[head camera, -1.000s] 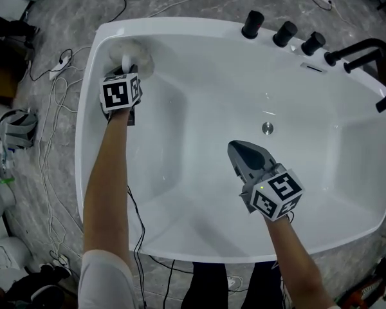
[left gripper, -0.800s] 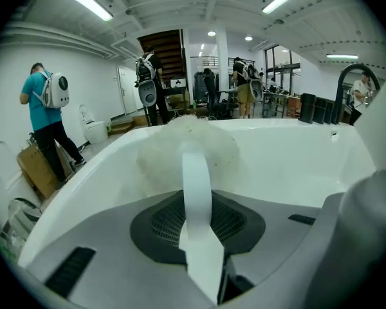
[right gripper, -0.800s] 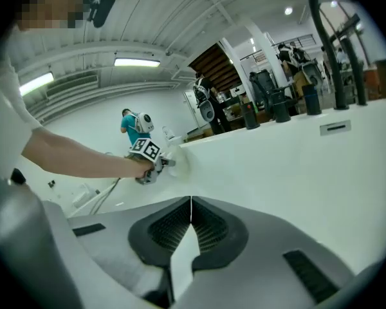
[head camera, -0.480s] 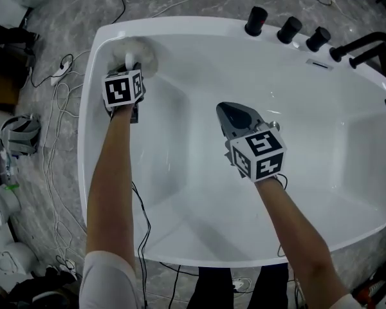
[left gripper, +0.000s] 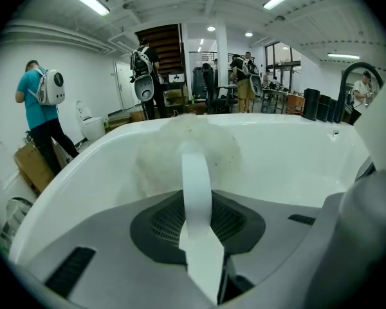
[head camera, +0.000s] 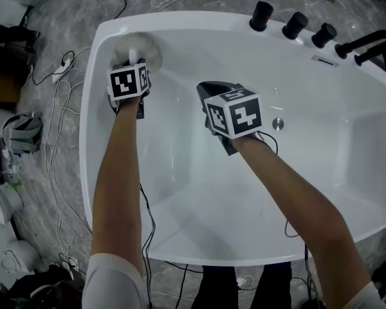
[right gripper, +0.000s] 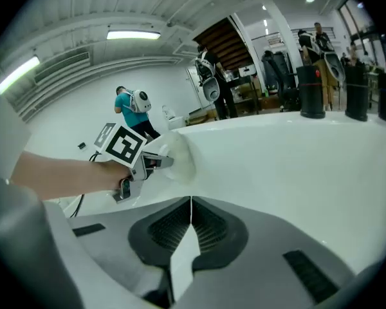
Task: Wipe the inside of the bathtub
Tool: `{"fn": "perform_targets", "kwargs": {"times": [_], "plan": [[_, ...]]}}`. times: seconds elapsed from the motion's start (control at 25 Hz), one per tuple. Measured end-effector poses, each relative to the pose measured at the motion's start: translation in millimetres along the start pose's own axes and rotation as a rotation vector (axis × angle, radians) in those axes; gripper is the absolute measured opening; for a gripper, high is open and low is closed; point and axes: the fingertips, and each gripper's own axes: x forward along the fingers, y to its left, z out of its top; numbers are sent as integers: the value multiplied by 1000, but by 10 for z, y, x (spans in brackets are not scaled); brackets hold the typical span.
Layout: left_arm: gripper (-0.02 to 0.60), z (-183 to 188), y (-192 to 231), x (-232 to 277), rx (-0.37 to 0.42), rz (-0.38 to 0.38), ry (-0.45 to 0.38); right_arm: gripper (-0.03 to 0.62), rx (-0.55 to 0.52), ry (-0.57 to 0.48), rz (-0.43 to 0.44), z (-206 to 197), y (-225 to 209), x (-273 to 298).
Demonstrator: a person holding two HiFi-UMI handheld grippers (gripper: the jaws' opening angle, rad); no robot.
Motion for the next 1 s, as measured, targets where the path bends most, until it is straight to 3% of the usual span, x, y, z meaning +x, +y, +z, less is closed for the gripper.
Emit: {"fn": "perform_targets", "kwargs": {"times": [0.28, 0.4, 0.68, 1.0], "plan": [[98, -96, 55, 43, -26, 6, 34, 20, -39, 58, 76, 75, 139, 23], [98, -97, 26, 77, -1, 2, 44, 20, -38, 60, 77, 48, 102, 11], [98, -58, -26, 77, -30, -16, 18, 20, -34, 40, 71, -36, -36, -83], [98, 10, -414, 49, -3, -25, 20, 20, -42, 17, 25, -140, -320, -362]]}}
